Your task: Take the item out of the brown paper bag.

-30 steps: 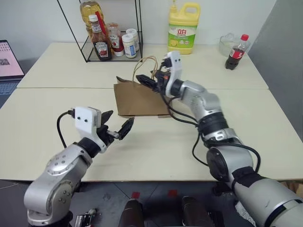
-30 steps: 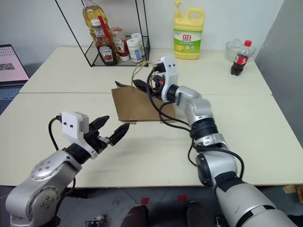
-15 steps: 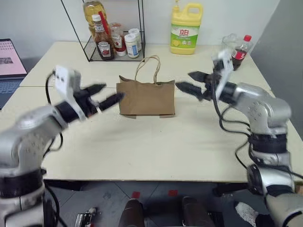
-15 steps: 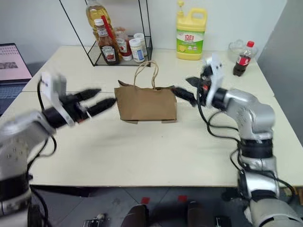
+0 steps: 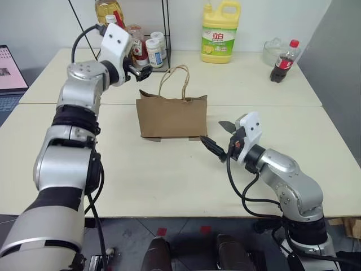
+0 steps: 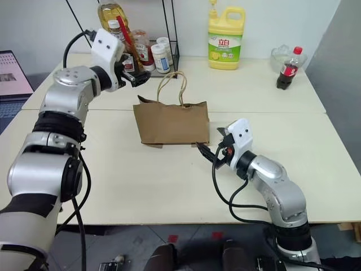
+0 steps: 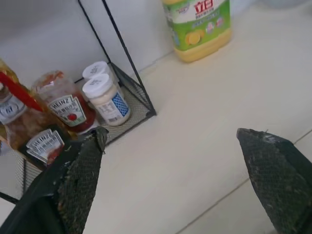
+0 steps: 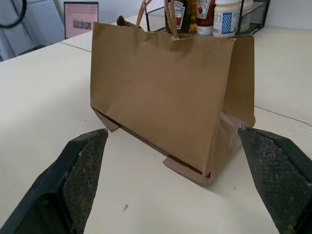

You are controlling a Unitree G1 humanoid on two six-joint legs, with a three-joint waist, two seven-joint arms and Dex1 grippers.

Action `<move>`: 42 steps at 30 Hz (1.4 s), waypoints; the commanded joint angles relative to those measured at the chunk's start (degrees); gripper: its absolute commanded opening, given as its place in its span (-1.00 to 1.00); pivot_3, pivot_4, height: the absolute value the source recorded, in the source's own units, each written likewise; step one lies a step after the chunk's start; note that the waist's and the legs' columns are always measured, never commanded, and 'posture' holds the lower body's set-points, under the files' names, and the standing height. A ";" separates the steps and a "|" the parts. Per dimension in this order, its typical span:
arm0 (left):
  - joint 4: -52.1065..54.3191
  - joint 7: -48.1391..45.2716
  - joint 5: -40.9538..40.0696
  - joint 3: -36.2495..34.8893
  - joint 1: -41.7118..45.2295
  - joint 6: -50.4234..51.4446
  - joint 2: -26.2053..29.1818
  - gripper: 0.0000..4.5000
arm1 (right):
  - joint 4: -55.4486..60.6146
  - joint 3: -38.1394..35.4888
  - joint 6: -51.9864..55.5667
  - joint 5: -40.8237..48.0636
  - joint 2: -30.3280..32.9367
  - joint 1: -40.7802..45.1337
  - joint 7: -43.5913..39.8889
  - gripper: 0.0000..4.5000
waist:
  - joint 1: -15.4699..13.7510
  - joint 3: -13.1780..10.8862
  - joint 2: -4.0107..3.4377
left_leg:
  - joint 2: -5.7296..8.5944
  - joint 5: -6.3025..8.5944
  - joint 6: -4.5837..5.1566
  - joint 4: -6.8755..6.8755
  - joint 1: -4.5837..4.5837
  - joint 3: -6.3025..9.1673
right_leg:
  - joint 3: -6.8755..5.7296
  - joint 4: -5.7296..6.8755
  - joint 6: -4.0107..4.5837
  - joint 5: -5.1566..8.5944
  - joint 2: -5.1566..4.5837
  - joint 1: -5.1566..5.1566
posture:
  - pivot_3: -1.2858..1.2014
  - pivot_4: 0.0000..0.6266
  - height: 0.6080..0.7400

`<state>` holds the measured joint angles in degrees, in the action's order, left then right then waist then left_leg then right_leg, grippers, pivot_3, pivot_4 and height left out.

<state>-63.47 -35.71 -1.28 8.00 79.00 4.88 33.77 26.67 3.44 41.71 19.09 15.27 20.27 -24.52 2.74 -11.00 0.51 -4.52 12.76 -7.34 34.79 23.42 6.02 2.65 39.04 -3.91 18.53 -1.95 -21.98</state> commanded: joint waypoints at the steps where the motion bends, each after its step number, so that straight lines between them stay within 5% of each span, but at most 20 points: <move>1: -5.38 -3.23 5.45 2.47 2.53 -3.28 0.12 1.00 | 3.56 -1.36 -0.66 0.22 -0.22 -0.32 2.13 0.99 | 0.34 0.00 0.00 | 0.00 0.00 0.00 -0.02 0.00 0.00 | 0.00 0.02 0.00 0.00 0.00 -0.01 | 0.03 -0.52 1.00; 15: 2.69 -36.50 9.92 6.05 -2.02 -1.43 2.33 1.00 | -1.39 -2.62 -1.91 1.43 0.41 2.99 1.97 0.99 | 0.55 0.00 0.00 | -0.01 -0.01 0.00 -0.01 0.02 0.02 | -0.02 0.10 0.00 0.00 0.01 -0.03 | 0.03 -0.52 1.00; 17: 8.49 -40.64 9.75 6.54 -4.80 0.86 3.71 1.00 | -2.94 -3.02 -2.51 1.08 0.79 3.61 1.70 0.99 | 0.59 0.00 0.00 | -0.02 -0.01 0.00 -0.01 0.02 0.02 | -0.01 0.10 0.00 0.00 0.01 -0.03 | 0.03 -0.52 1.00; 21: 37.09 -50.47 6.07 7.07 -17.58 15.13 10.44 1.00 | -7.25 -6.08 -5.32 0.20 1.09 5.26 2.95 0.99 | 1.41 -0.01 -0.02 | -0.04 -0.01 0.00 -0.03 0.01 0.01 | 0.04 0.12 0.00 0.00 0.00 -0.03 | 0.03 -0.52 1.00; 26: 65.08 -52.50 0.98 4.61 -29.57 33.83 18.20 1.00 | -10.40 -5.80 -8.32 -1.19 0.74 5.06 3.70 0.99 | 1.91 -0.01 -0.02 | -0.06 -0.01 0.00 0.01 0.01 0.03 | 0.02 0.22 0.00 0.00 0.00 -0.01 | 0.03 -0.52 1.00; 30: 75.57 -49.85 -3.37 1.65 -33.91 39.69 20.74 1.00 | -11.48 -4.95 -9.56 -1.79 -0.09 4.94 3.72 0.99 | 1.61 -0.01 -0.02 | -0.05 0.01 0.11 0.07 -0.05 0.04 | 0.02 0.46 0.00 0.01 0.01 0.00 | 0.03 -0.52 1.00; 38: 83.46 -50.78 -7.77 -4.94 -50.52 15.90 26.48 1.00 | -9.44 -0.26 -10.75 -1.00 5.93 -0.26 -6.39 0.99 | 1.02 -0.01 -0.03 | -0.06 0.00 0.25 0.06 -0.14 -0.01 | 0.07 0.57 0.02 0.02 0.01 -0.02 | 0.03 -0.52 1.00; 42: 84.42 -44.16 -7.79 -4.33 -55.38 11.77 22.28 1.00 | -7.72 2.78 -11.48 -0.35 14.88 -5.09 -17.19 0.99 | -0.14 -0.01 -0.01 | -0.05 0.00 0.27 0.11 -0.13 -0.03 | 0.09 0.55 0.03 0.02 0.00 0.01 | 0.03 -0.52 1.00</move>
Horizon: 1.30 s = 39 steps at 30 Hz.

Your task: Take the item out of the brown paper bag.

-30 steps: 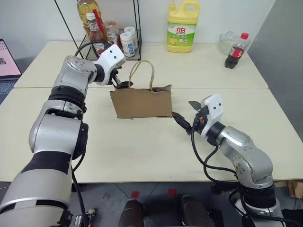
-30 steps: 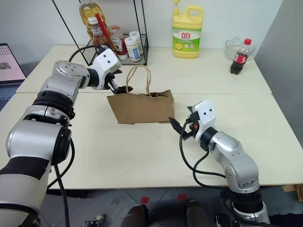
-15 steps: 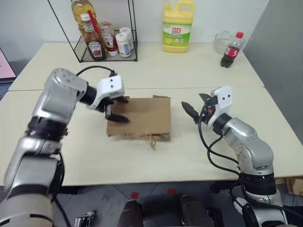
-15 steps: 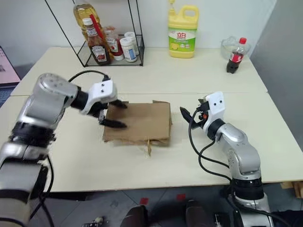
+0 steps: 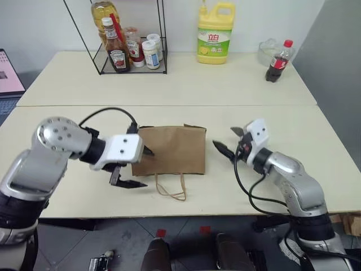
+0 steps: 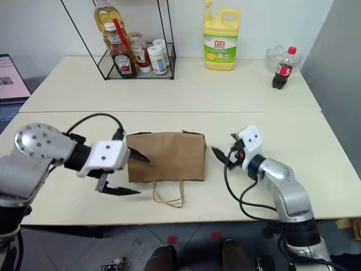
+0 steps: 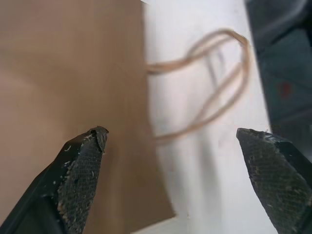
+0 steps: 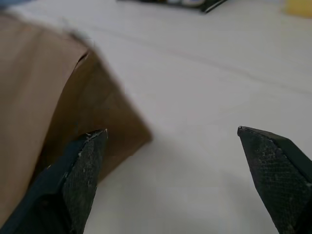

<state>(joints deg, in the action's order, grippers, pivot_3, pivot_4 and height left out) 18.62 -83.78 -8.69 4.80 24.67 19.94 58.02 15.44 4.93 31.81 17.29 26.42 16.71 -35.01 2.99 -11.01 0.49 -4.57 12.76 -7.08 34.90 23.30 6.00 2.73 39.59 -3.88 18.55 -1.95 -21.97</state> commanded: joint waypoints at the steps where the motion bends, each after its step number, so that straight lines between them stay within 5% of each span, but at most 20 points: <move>1: 2.08 5.50 -0.21 -0.98 -1.76 -4.56 -3.23 1.00 | 3.92 1.56 -1.91 1.71 5.61 -2.66 -8.85 0.99 | -0.69 0.00 0.01 | 0.01 0.00 0.01 0.04 0.00 0.01 | -0.01 0.00 0.00 0.00 0.00 0.02 | 0.03 -0.52 1.00; 6: 1.40 8.38 -0.63 0.10 -3.86 -8.97 -6.32 1.00 | 6.49 2.37 -3.40 2.44 10.84 -6.34 -15.04 0.99 | -1.12 0.02 0.05 | 0.01 0.00 0.01 0.09 -0.06 -0.01 | 0.02 -0.01 -0.01 0.00 0.00 0.10 | 0.03 -0.52 1.00; 16: 5.02 4.72 -5.07 1.81 -5.66 -11.05 -4.84 1.00 | 7.79 3.27 -3.94 1.33 10.41 -7.90 -14.10 0.99 | -1.12 0.02 0.04 | 0.00 0.01 0.01 0.06 -0.27 0.01 | 0.02 -0.03 -0.01 0.00 0.01 0.30 | 0.03 -0.52 1.00; 25: 8.61 10.81 -10.86 4.68 -0.04 4.32 -10.29 1.00 | 8.52 3.69 -3.55 1.17 9.63 -8.46 -12.81 0.99 | -1.12 0.02 0.05 | 0.01 0.01 0.01 0.07 -0.39 0.04 | -0.02 -0.14 -0.01 0.00 0.01 0.54 | 0.03 -0.52 1.00; 39: 2.27 13.90 2.52 10.63 -2.91 -10.52 -10.71 1.00 | 9.07 3.89 -2.62 0.91 8.54 -8.13 -10.82 0.99 | -1.16 0.02 0.05 | 0.01 0.01 0.01 0.06 -0.43 0.05 | -0.02 -0.15 -0.01 0.00 0.02 0.55 | 0.03 -0.52 1.00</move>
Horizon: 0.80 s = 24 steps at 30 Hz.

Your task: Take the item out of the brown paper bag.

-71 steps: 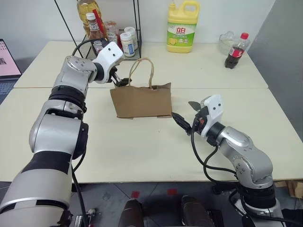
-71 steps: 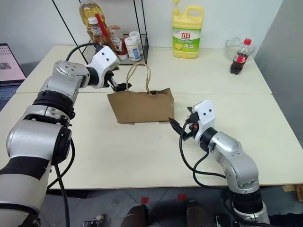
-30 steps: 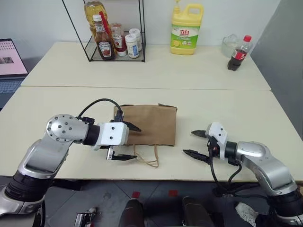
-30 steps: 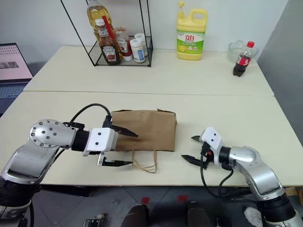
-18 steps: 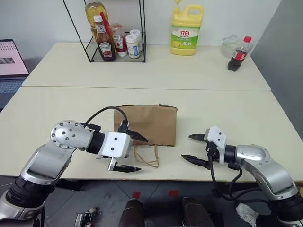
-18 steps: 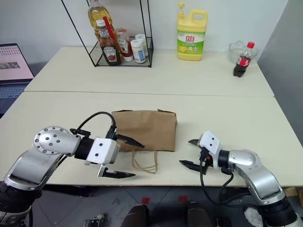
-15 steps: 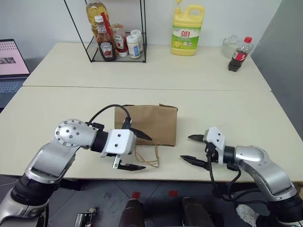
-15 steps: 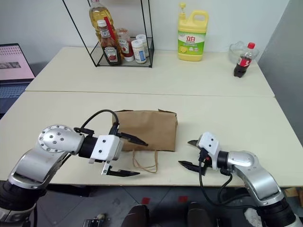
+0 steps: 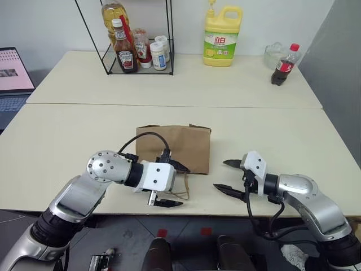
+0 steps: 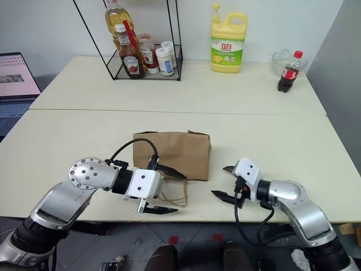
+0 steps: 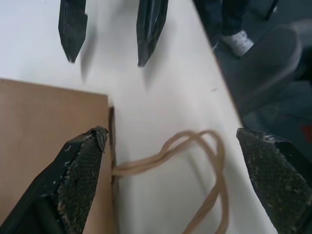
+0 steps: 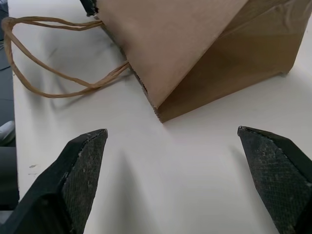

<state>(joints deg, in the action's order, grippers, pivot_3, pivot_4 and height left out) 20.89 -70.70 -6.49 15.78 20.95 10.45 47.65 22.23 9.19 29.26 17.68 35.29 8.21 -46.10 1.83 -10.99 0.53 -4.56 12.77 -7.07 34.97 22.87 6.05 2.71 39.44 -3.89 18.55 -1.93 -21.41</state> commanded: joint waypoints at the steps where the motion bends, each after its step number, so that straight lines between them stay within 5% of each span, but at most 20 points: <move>1: 0.18 0.90 -0.23 -0.56 0.84 -0.16 -0.62 1.00 | 2.27 -0.30 -0.07 0.47 -0.42 0.34 0.34 0.99 | 0.00 0.00 0.00 | 0.00 0.00 0.00 0.00 0.00 0.00 | 0.00 0.00 0.00 0.00 0.00 0.00 | 0.03 -0.52 1.00; 11: 5.30 -0.07 -8.69 -2.65 -0.23 8.83 -0.72 1.00 | 1.97 0.06 0.01 0.44 -0.97 0.46 0.27 0.99 | 0.02 0.00 0.00 | 0.00 0.00 0.00 0.00 0.00 0.00 | 0.00 0.01 0.00 0.00 0.00 0.00 | 0.03 -0.52 1.00; 24: 2.01 4.36 -1.97 0.11 0.76 3.28 -2.91 1.00 | 2.19 0.41 -0.38 -0.85 -0.95 -0.17 0.48 0.99 | 0.01 0.00 0.00 | 0.00 0.00 0.00 0.00 0.00 0.01 | 0.00 0.00 0.00 0.00 0.00 0.01 | 0.03 -0.52 1.00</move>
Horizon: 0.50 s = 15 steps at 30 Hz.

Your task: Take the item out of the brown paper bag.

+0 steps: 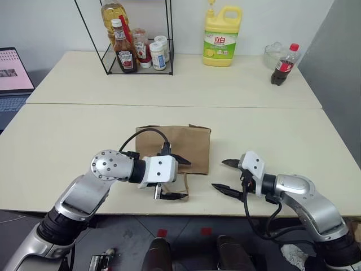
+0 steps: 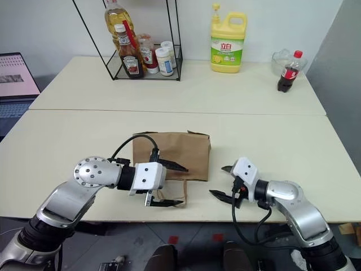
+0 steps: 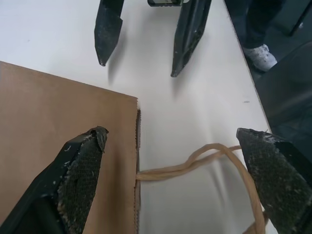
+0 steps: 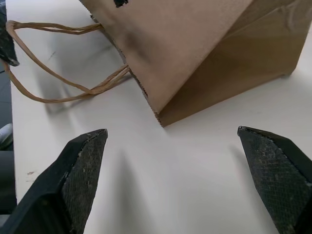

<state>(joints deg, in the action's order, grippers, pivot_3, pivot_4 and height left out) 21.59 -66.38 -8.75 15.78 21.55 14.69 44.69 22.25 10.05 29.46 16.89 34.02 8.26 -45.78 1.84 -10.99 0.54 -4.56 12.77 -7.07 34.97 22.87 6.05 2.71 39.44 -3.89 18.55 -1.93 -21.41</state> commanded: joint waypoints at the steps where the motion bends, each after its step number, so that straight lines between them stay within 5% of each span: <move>1: 1.33 -0.18 0.61 0.20 0.08 -1.25 0.33 1.00 | 2.21 -0.50 -0.57 -0.04 0.38 -0.25 0.18 0.99 | 0.00 0.00 0.00 | 0.00 0.00 0.00 0.00 0.00 0.00 | 0.00 0.00 0.00 0.00 0.00 0.00 | 0.03 -0.52 1.00; 15: -1.75 -4.50 7.82 1.63 0.88 -12.38 4.41 1.00 | 1.74 -0.70 -0.62 0.18 0.35 0.28 0.68 0.99 | 0.00 0.00 0.00 | 0.00 0.00 0.00 0.00 0.00 0.00 | 0.00 -0.01 0.00 0.00 0.00 0.00 | 0.03 -0.52 1.00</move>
<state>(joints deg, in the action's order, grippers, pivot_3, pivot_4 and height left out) 19.51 -70.66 -1.69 17.30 21.89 3.92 48.52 22.25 10.11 29.46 16.87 34.27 7.96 -45.00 1.84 -10.99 0.54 -4.56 12.77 -7.07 34.97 22.87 6.05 2.71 39.43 -3.89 18.55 -1.93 -21.41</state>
